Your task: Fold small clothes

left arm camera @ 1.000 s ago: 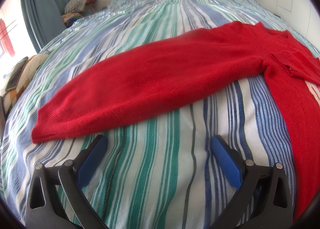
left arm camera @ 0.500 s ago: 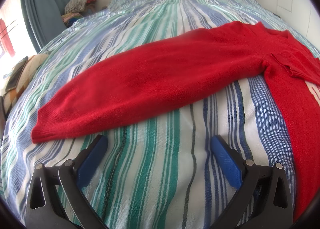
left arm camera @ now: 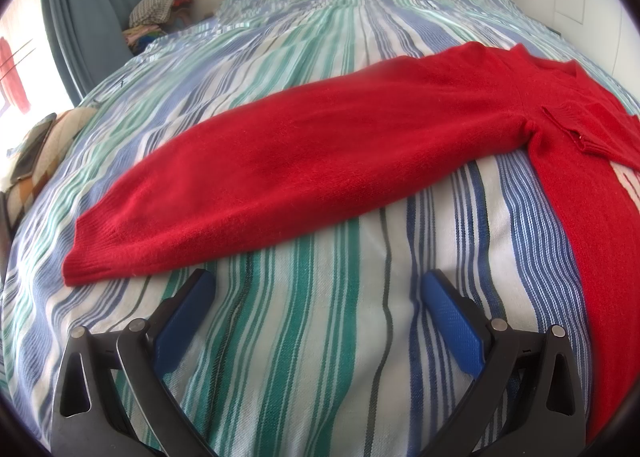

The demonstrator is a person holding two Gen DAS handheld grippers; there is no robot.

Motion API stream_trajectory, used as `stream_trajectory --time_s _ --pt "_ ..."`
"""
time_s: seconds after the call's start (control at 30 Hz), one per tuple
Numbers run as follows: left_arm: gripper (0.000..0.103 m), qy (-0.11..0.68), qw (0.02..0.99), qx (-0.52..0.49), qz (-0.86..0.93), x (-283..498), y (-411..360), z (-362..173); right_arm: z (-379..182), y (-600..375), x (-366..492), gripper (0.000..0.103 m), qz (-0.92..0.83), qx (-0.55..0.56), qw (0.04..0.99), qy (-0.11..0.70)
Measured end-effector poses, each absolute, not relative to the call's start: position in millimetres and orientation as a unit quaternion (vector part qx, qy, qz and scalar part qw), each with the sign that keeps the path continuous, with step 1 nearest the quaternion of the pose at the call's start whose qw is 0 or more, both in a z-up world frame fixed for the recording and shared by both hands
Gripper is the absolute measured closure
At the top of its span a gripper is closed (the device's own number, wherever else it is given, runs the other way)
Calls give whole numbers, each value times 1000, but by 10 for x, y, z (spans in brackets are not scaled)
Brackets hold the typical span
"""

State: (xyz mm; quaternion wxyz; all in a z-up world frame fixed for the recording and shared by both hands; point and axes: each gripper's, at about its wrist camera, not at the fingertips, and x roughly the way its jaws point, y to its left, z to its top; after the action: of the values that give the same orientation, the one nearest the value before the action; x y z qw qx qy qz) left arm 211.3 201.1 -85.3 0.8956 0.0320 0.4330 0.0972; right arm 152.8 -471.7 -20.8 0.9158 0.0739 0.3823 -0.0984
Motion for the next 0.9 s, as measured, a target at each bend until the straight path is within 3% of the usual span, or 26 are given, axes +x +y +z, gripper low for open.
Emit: stream_trajectory --time_s 0.9 --pt "0 433 896 32 97 2112 2011 -853 -200 -4724 1525 4 -96 77 916 381"
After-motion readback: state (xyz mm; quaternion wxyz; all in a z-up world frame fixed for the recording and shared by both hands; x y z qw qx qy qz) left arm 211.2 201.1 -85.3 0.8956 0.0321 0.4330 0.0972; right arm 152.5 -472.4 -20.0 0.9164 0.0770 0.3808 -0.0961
